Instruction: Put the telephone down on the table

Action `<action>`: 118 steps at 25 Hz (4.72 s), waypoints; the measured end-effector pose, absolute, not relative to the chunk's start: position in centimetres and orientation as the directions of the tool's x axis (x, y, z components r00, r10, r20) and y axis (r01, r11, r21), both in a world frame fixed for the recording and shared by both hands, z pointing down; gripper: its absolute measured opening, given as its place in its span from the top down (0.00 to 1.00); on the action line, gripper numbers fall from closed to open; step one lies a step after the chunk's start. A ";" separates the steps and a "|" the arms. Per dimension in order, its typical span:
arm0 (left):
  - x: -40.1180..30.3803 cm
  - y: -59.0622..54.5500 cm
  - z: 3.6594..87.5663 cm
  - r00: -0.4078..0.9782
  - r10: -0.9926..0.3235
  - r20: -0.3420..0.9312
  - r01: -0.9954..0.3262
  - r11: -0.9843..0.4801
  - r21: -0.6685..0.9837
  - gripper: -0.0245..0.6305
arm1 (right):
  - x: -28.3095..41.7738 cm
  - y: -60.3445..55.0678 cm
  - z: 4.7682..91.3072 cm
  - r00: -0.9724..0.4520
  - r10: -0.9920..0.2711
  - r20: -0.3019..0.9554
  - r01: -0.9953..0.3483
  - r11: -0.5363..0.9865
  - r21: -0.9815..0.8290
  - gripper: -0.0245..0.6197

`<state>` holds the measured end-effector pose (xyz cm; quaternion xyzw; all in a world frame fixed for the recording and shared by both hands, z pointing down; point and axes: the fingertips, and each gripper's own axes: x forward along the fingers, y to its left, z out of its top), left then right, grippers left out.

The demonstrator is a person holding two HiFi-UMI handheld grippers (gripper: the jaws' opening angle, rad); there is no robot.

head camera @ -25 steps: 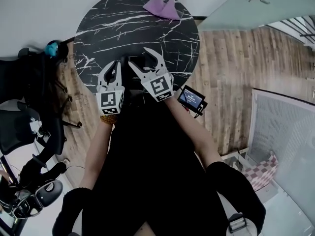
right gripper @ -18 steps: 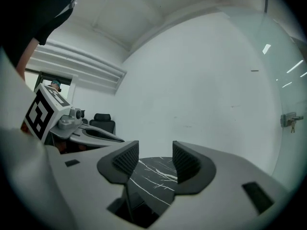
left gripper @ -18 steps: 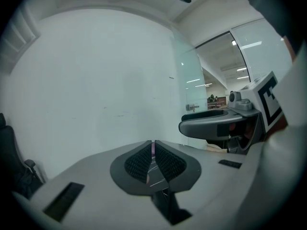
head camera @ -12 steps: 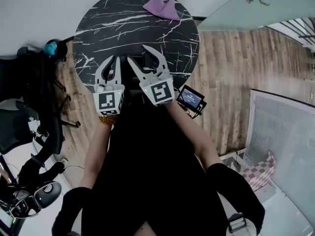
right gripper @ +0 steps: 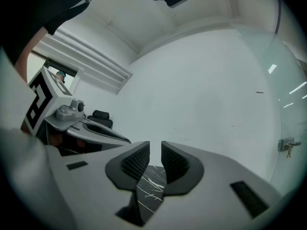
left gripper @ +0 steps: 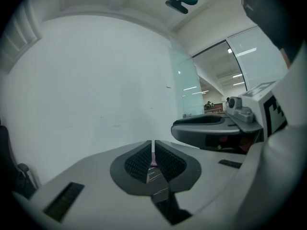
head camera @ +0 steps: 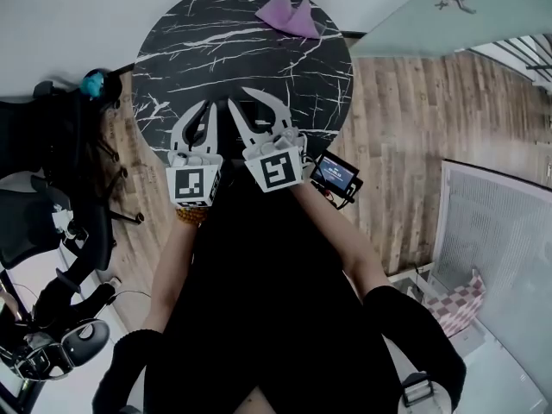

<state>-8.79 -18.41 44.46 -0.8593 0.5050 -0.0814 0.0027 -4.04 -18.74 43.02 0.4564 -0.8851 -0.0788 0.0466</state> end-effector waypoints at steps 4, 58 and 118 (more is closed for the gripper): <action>-8.2 -17.7 44.7 0.509 -0.849 0.141 -0.848 -0.523 -0.087 0.92 | -4.3 -19.0 43.2 -0.571 -0.821 0.014 -0.808 0.565 0.166 0.87; -7.9 -18.3 48.5 0.516 -0.821 0.244 -0.839 -0.541 -0.049 0.92 | -3.9 -20.1 46.9 -0.594 -0.789 0.158 -0.776 0.614 0.147 0.90; -10.0 -21.6 51.8 0.541 -0.773 0.331 -0.820 -0.572 0.004 0.92 | -5.0 -21.8 50.6 -0.575 -0.773 0.267 -0.773 0.621 0.132 0.91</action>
